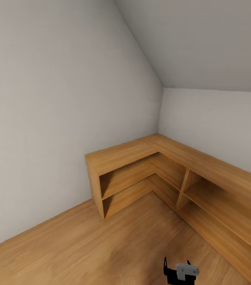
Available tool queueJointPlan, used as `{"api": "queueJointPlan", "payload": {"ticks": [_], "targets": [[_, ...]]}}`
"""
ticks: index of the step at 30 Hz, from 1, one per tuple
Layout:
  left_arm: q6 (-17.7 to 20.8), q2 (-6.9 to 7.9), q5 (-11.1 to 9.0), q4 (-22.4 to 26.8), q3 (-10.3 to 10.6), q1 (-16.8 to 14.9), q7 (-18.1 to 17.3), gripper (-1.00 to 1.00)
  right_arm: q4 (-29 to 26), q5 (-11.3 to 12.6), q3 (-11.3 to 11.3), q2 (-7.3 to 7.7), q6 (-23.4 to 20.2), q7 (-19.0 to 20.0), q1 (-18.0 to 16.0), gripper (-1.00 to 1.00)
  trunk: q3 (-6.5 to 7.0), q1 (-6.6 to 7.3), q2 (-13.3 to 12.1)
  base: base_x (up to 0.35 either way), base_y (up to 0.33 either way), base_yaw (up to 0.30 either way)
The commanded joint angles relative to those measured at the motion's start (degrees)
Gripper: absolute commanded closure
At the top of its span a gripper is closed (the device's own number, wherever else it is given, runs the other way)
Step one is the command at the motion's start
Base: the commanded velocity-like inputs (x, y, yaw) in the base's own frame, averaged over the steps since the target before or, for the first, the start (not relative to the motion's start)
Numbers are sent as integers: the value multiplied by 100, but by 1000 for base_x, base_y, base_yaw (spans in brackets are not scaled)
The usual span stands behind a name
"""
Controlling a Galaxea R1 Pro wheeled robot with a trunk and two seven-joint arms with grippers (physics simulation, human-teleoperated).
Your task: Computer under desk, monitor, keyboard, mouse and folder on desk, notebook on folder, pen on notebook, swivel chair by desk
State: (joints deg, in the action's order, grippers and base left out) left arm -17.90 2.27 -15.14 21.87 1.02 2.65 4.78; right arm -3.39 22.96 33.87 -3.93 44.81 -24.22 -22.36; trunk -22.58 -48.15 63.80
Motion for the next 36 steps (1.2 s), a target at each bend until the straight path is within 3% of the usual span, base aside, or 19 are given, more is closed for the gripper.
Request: {"api": "queueJointPlan", "payload": {"ticks": [1, 21, 36], "targets": [[-4, 0, -6, 11, 12, 3, 19, -100, 8, 25, 50, -1, 10, -31, -5, -100, 1, -4, 3, 299, 188, -255], [-7, -10, 2, 11, 12, 1, 14, -100, 10, 7, 50, 6, 13, -15, -5, -100, 122, -4, 3, 318, 51, -253], [-12, -12, -7, 11, 5, 3, 22, -100, 5, 89, 11, -2, -67, -29, -5, -100, 183, -4, 3, 223, 261, -267]]}}
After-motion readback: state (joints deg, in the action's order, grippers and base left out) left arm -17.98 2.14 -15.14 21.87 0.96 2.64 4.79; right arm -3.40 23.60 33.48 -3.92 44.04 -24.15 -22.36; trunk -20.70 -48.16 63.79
